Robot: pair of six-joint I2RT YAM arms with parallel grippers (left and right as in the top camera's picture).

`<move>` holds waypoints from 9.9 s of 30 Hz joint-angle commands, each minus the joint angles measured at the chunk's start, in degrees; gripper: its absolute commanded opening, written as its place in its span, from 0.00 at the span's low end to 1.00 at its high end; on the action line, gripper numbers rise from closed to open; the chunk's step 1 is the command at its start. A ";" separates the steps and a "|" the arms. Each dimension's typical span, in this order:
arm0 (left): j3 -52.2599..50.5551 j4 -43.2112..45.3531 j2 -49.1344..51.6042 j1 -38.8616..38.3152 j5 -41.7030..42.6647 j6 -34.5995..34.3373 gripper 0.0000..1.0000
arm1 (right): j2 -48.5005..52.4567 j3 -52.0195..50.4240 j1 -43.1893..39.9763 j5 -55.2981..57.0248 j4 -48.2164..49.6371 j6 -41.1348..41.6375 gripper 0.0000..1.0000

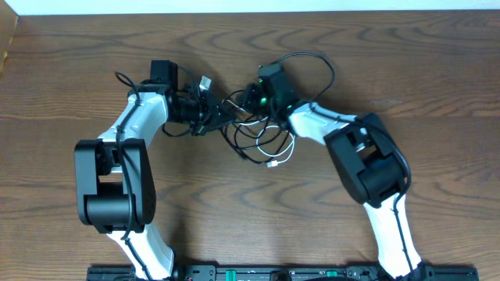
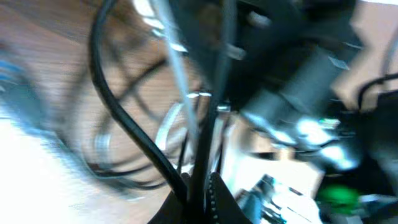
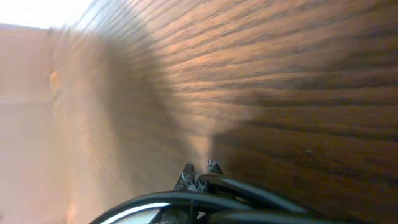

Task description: Untangle cables

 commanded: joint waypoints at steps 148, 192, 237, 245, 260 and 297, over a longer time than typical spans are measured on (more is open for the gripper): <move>0.48 -13.18 -21.90 20.35 -52.78 -1.46 0.98 | -1.18 15.65 14.64 23.41 -25.09 -41.29 0.50; 0.48 -13.16 -21.90 20.35 -52.78 -1.44 0.98 | 4.22 44.28 14.95 11.37 -77.02 -77.07 0.66; 0.48 -13.18 -21.90 20.35 -52.78 -1.46 0.98 | 3.89 28.33 17.14 9.70 -63.12 -88.15 0.01; 0.48 -13.16 -21.90 20.35 -52.78 -1.46 0.98 | 2.14 41.16 16.81 9.70 -69.44 -86.38 0.01; 0.48 -13.16 -21.90 20.35 -52.78 -1.44 0.98 | 0.85 69.24 13.70 9.68 -81.94 -86.33 0.01; 0.48 -13.16 -21.90 20.35 -52.78 -1.46 0.98 | 1.25 29.14 13.79 -5.01 -68.08 -99.36 0.62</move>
